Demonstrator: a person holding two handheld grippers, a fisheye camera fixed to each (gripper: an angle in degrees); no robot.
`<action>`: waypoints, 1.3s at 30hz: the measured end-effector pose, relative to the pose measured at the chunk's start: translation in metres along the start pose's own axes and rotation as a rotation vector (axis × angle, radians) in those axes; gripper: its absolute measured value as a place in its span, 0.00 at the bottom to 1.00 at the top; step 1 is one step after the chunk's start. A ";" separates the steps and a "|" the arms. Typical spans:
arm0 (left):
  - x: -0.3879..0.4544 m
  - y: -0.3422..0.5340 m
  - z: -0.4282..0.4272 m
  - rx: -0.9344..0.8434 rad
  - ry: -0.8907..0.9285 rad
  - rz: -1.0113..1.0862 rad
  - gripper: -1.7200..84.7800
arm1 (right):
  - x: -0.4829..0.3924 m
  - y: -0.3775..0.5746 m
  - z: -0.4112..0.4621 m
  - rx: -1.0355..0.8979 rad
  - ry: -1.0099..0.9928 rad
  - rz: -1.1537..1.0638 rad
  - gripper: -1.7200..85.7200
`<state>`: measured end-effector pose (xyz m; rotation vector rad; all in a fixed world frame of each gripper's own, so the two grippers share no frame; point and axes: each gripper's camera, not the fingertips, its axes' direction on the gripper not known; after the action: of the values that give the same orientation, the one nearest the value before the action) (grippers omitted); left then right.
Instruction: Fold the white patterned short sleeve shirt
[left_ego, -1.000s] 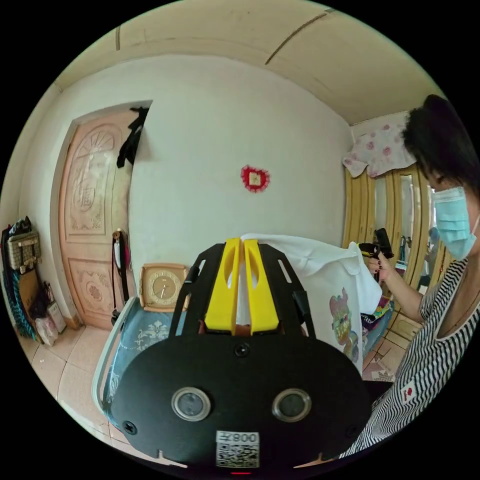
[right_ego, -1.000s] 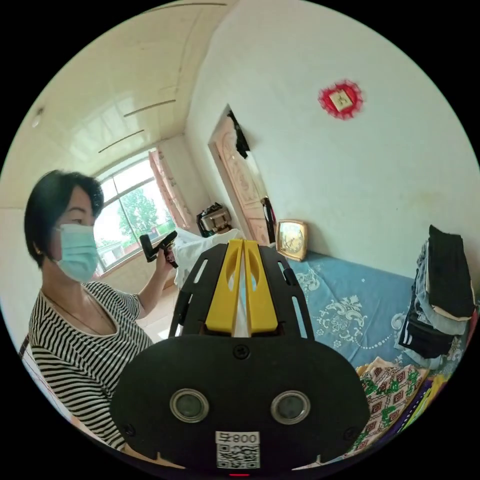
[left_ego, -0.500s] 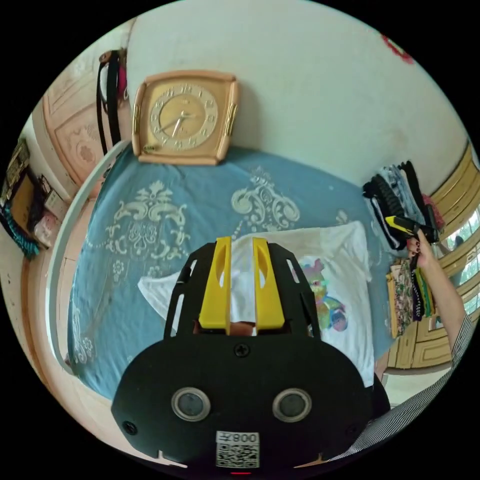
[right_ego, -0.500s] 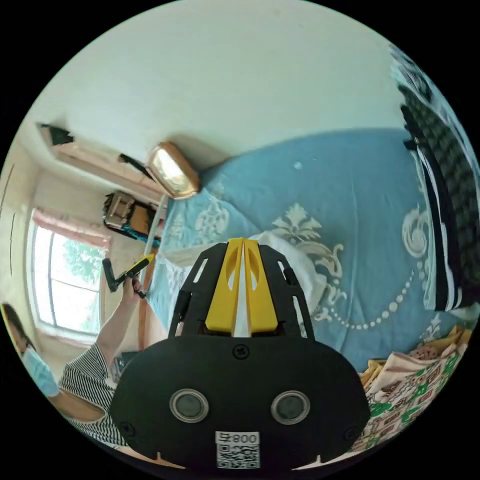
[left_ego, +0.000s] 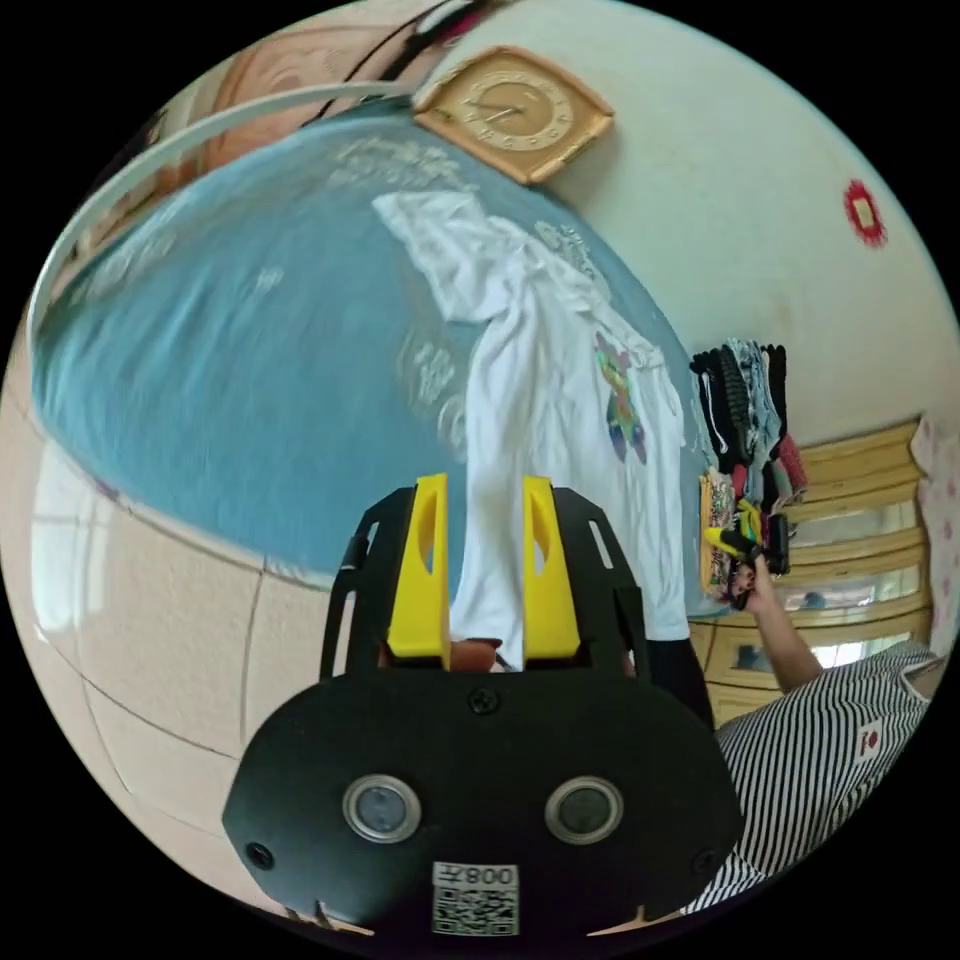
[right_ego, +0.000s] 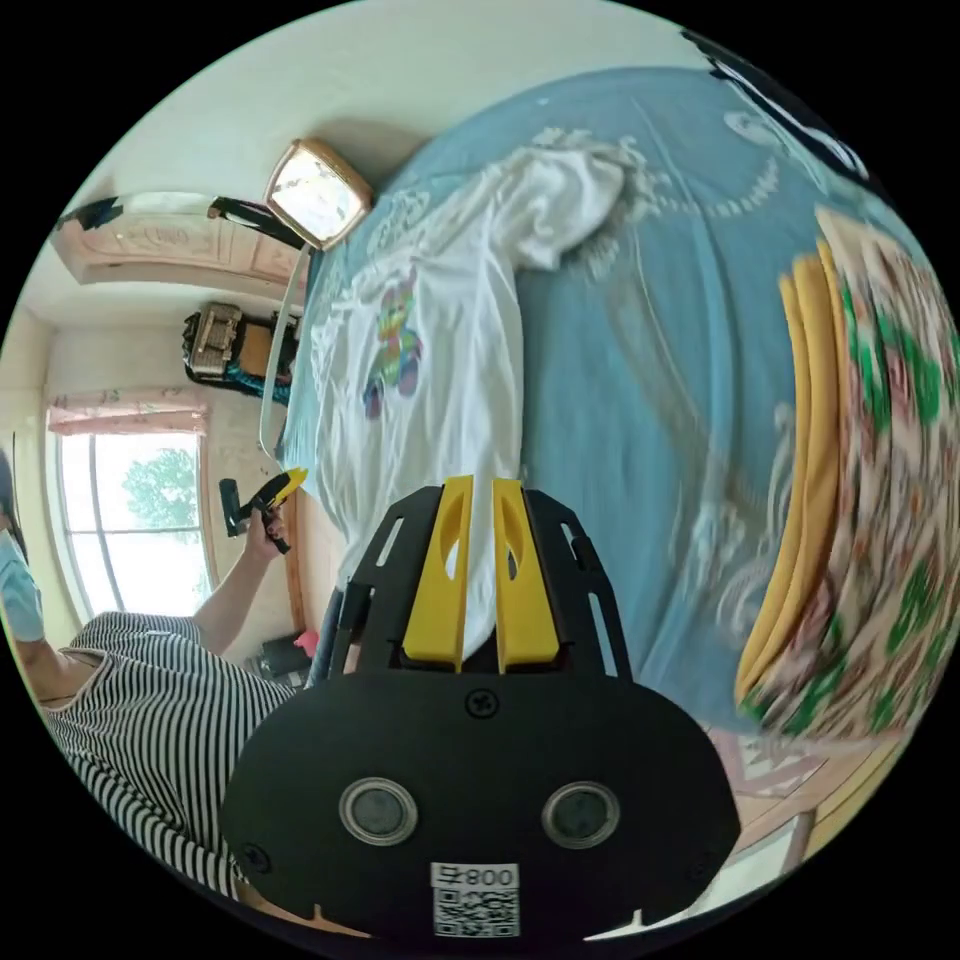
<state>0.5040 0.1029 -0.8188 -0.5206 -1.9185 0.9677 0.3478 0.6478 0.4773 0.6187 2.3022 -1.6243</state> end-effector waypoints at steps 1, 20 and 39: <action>-0.020 0.020 0.005 -0.020 0.039 -0.073 0.16 | 0.003 0.011 0.004 -0.009 -0.003 0.022 0.08; -0.143 0.077 0.093 -0.093 0.465 -0.281 0.05 | 0.038 0.069 0.096 -0.107 -0.118 0.276 0.03; -0.156 0.068 0.041 0.078 0.702 -0.074 0.03 | 0.025 0.074 0.069 -0.052 -0.110 0.260 0.02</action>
<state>0.5464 0.0211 -0.9674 -0.6364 -1.2551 0.6832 0.3586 0.6088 0.3813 0.7615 2.0806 -1.4363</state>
